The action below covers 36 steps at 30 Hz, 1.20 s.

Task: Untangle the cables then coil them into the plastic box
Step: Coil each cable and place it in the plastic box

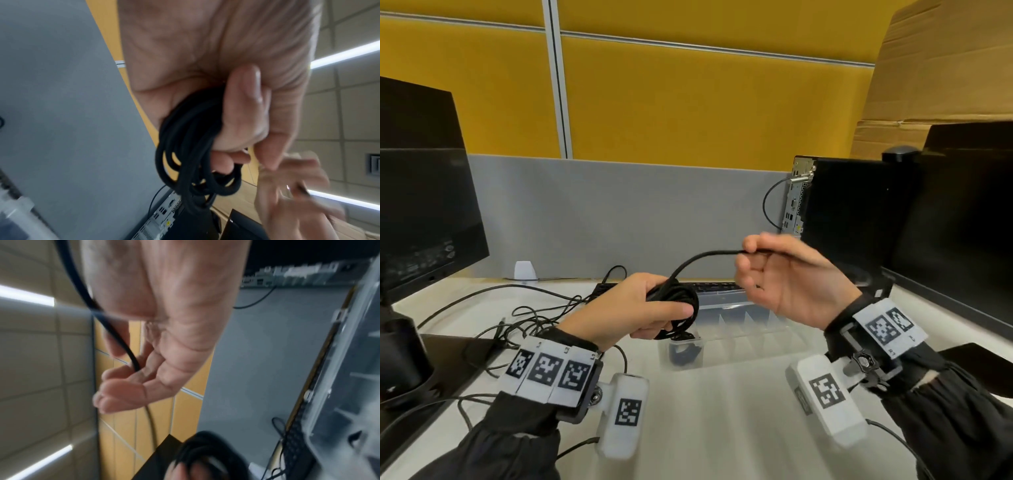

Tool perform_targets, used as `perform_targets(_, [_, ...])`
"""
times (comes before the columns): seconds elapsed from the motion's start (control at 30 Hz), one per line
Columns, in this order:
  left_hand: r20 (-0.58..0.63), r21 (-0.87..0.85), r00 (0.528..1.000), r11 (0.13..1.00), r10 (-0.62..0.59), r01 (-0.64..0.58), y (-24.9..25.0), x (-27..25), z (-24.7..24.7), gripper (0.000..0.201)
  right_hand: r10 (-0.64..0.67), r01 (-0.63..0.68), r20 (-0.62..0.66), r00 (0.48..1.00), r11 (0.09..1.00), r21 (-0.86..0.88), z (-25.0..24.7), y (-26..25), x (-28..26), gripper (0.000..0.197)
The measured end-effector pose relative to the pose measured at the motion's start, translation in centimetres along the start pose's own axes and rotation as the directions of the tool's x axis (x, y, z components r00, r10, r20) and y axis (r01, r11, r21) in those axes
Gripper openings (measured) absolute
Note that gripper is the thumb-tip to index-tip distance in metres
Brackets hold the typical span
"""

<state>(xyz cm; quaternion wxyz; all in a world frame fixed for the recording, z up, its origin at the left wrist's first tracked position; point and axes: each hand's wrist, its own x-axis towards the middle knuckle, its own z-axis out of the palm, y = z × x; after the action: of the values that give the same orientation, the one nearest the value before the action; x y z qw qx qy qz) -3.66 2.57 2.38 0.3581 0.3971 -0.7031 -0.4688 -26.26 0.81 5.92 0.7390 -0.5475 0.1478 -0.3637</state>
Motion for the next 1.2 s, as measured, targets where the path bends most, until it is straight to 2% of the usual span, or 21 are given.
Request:
perform_targets(0.03, [0.007,-0.036,1.000,0.999,-0.011,0.011,-0.1,0.1,0.2,0.017,-0.018,0.020,-0.037,0.999,0.998,0.053,0.3,-0.1,0.2,0.034])
perform_targets(0.1, [0.040,-0.107,0.999,0.994,-0.012,0.016,-0.1,0.2,0.6,0.028,-0.072,0.081,-0.067,0.995,0.987,0.140,0.7,-0.1,0.6,0.043])
perform_targets(0.23, [0.040,-0.262,0.999,0.965,0.032,-0.020,0.7,0.1,0.6,0.053,-0.158,0.160,-0.032,0.987,0.944,0.288,0.2,0.6,1.2,0.037])
perform_targets(0.37, [-0.049,-0.330,0.996,0.940,0.076,-0.088,1.2,-0.1,-0.2,0.061,-0.207,0.260,-0.192,0.959,0.910,0.321,-0.6,1.1,0.9,0.030])
perform_targets(0.47, [-0.155,-0.354,0.987,0.931,0.040,-0.094,1.5,-0.2,-1.0,0.054,-0.189,0.304,-0.357,0.915,0.904,0.301,-2.0,1.0,0.3,0.028])
perform_targets(0.53, [-0.192,-0.359,0.981,0.927,0.036,-0.104,1.8,-0.5,-1.4,0.050,-0.168,0.298,-0.495,0.852,0.934,0.195,-2.9,0.8,-0.2,0.030])
perform_targets(0.6, [-0.204,-0.342,0.978,0.933,0.043,-0.112,1.9,-0.6,-1.6,0.049,-0.204,0.178,-0.583,0.787,0.979,-0.103,-3.5,0.7,-0.5,0.029])
perform_targets(0.63, [-0.199,-0.324,0.979,0.940,0.044,-0.108,1.9,-0.6,-1.6,0.049,-0.248,0.077,-0.600,0.761,0.952,-0.296,-3.6,0.7,-0.5,0.024])
perform_targets(0.67, [-0.184,-0.297,0.982,0.950,0.045,-0.099,1.8,-0.6,-1.4,0.050,-0.310,-0.019,-0.591,0.745,0.876,-0.483,-3.5,0.8,-0.5,0.019])
perform_targets(0.7, [-0.159,-0.263,0.986,0.961,0.045,-0.087,1.7,-0.5,-1.1,0.051,-0.385,-0.078,-0.544,0.746,0.760,-0.645,-3.2,1.1,-0.4,0.019])
perform_targets(0.77, [-0.097,-0.194,0.994,0.979,0.048,-0.066,1.6,-0.4,-0.2,0.051,-0.499,-0.051,-0.324,0.804,0.485,-0.873,-1.9,1.6,0.0,0.034])
perform_targets(0.83, [-0.041,-0.182,0.998,0.982,0.048,-0.054,1.6,-0.3,0.5,0.049,-0.466,0.026,-0.081,0.881,0.219,-0.975,-0.2,2.2,0.6,0.044])
perform_targets(0.87, [-0.020,-0.201,0.998,0.978,0.054,-0.057,1.6,-0.3,0.8,0.049,-0.418,0.064,0.009,0.909,0.118,-0.991,0.5,2.6,0.9,0.038])
perform_targets(0.9, [-0.015,-0.229,0.998,0.971,0.066,-0.068,1.5,-0.3,0.9,0.049,-0.372,0.093,0.058,0.926,0.076,-0.993,1.1,2.9,1.2,0.027])
perform_targets(0.93, [-0.026,-0.267,0.996,0.960,0.084,-0.088,1.5,-0.2,0.8,0.047,-0.342,0.119,0.076,0.937,0.106,-0.987,1.7,3.2,1.5,0.020])
perform_targets(1.0, [-0.073,-0.383,0.989,0.912,0.130,-0.148,1.3,-0.1,0.4,0.046,-0.334,0.157,0.050,0.941,0.301,-0.940,2.2,3.9,2.0,0.025])
perform_targets(1.07, [-0.138,-0.546,0.980,0.815,0.141,-0.194,1.3,0.0,0.0,0.047,-0.339,0.159,-0.006,0.941,0.456,-0.875,2.2,4.9,2.4,0.029])
perform_targets(1.13, [-0.214,-0.671,0.965,0.695,0.150,-0.257,1.5,0.2,0.1,0.041,-0.283,0.102,-0.051,0.958,0.498,-0.861,1.9,6.0,2.7,0.029])
perform_targets(1.2, [-0.348,-0.713,0.926,0.600,0.146,-0.363,1.6,0.6,0.2,0.031,-0.158,0.000,-0.071,0.985,0.411,-0.912,1.6,6.9,2.7,0.027])
